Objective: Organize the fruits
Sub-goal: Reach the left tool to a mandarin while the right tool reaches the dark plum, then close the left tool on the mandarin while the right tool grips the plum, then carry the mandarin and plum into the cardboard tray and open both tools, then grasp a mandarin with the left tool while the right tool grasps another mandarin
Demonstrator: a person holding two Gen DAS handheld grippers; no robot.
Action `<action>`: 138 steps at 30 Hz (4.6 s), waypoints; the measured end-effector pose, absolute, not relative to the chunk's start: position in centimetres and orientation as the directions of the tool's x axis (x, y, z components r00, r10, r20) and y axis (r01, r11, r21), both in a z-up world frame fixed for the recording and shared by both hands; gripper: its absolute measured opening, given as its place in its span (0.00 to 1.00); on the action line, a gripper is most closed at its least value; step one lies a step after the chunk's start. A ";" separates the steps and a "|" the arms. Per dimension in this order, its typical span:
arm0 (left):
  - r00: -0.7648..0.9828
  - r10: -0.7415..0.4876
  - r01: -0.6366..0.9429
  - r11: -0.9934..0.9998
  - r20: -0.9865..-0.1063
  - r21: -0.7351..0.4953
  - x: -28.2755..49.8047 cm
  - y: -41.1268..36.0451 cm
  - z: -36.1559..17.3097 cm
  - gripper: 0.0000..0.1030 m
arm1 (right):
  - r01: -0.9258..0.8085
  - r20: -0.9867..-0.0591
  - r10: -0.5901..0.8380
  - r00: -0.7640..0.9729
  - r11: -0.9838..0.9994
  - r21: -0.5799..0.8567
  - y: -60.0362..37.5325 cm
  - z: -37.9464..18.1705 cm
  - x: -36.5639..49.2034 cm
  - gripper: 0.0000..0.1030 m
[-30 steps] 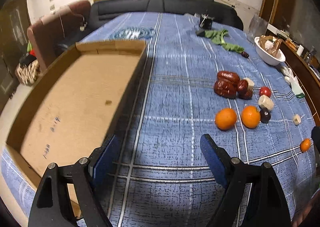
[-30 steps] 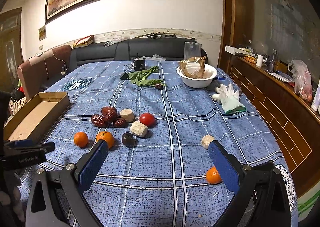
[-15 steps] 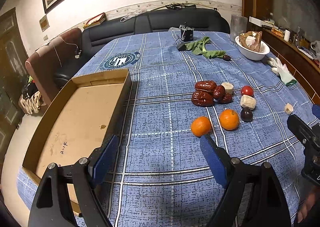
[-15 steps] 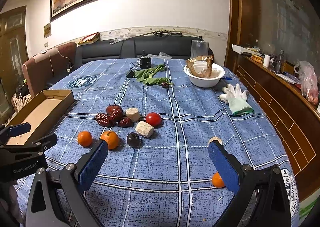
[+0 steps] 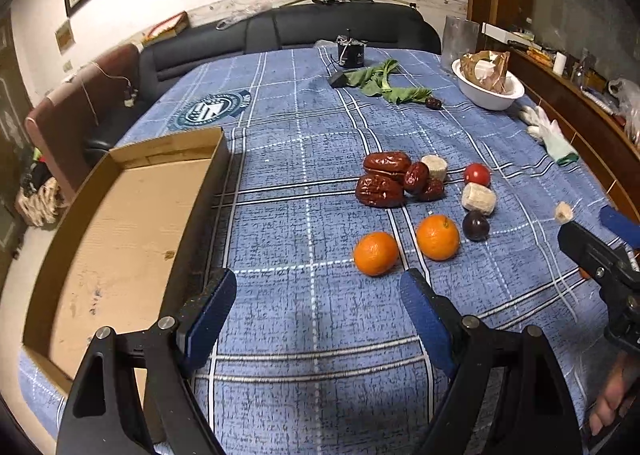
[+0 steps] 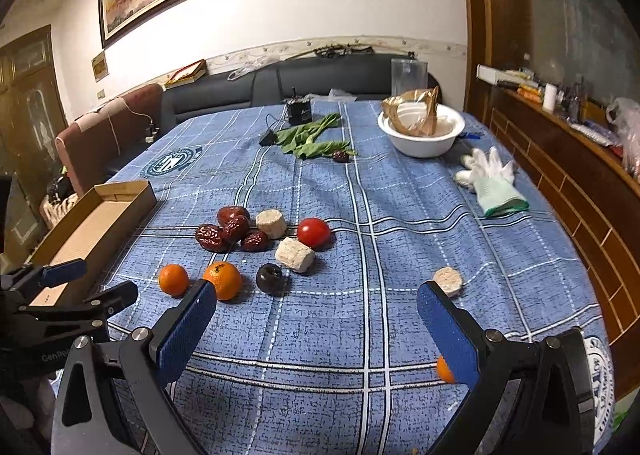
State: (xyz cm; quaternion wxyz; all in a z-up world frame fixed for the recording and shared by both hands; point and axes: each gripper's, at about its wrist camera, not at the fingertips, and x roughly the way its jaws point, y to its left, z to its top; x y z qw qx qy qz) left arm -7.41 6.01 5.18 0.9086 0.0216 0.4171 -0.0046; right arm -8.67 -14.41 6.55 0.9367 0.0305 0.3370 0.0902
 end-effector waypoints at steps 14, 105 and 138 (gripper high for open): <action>0.559 -0.162 0.203 0.978 -0.813 -0.055 -3.7 5.2 2.5 0.61 | -0.259 -0.710 0.355 0.608 0.934 0.245 -12.6 4.0 -3.7 0.72; 0.727 0.135 -0.328 0.930 -0.673 -0.167 -14.9 25.9 10.8 0.59 | -0.631 -0.669 0.567 0.480 0.753 0.185 4.4 7.4 -11.6 0.26; 0.553 -0.233 0.206 0.968 -0.800 -0.140 -4.3 2.5 3.5 0.59 | -0.072 -0.727 0.055 0.684 0.997 0.009 -21.7 3.1 -10.0 0.44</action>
